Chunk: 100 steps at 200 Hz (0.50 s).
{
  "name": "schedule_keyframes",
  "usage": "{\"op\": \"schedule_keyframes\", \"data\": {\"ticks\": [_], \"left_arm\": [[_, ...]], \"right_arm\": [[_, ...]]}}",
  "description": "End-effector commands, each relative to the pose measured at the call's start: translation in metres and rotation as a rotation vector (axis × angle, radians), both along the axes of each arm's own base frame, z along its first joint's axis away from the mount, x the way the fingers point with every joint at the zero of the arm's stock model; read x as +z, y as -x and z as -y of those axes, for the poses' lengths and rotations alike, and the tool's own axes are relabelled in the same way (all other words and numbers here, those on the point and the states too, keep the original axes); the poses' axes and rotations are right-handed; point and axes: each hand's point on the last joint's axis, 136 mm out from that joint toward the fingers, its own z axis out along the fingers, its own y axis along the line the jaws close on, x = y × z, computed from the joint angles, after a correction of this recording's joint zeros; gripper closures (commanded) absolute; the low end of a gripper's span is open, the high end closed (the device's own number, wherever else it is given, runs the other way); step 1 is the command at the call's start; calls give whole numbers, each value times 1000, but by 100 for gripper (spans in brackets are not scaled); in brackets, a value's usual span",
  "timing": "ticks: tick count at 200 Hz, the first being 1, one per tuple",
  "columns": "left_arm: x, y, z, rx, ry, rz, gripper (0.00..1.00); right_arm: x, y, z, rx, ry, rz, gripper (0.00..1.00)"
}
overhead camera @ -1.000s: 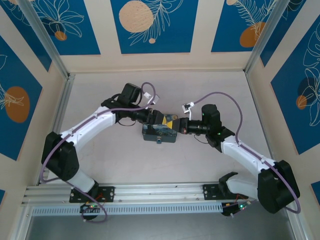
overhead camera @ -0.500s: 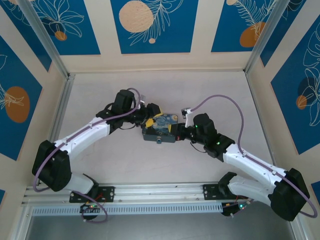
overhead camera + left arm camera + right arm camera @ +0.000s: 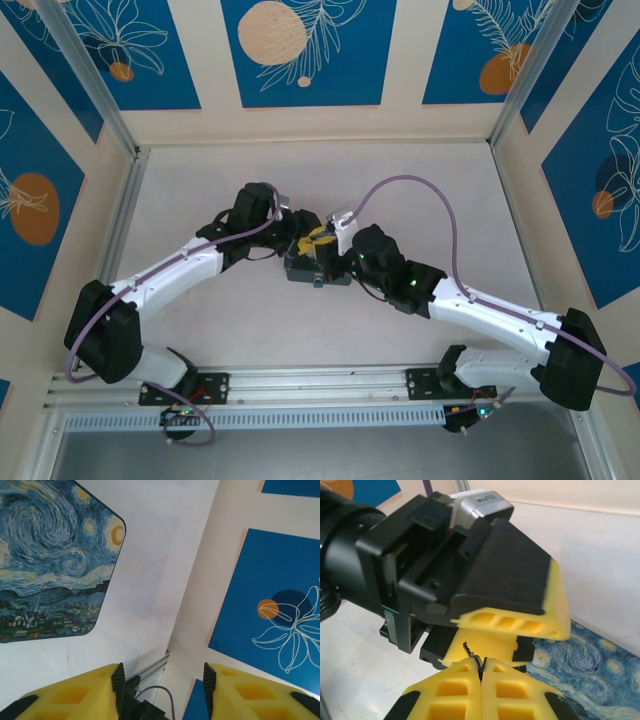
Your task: Unlock a padlock with a key
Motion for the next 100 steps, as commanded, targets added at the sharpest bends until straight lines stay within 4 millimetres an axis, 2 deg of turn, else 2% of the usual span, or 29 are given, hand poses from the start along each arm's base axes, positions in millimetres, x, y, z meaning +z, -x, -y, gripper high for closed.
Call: {"op": "schedule_keyframes", "data": {"ticks": [1,57,100], "left_arm": [[-2,1,1,16,9,-4,57],[3,4,-1,18,13,1,59],[3,4,0,20,22,-3,68]], "right_arm": [[17,-12,4,-68,83,148,100],[12,-20,14,-156,122,218,100],[5,-23,14,-162,143,209,100]]}}
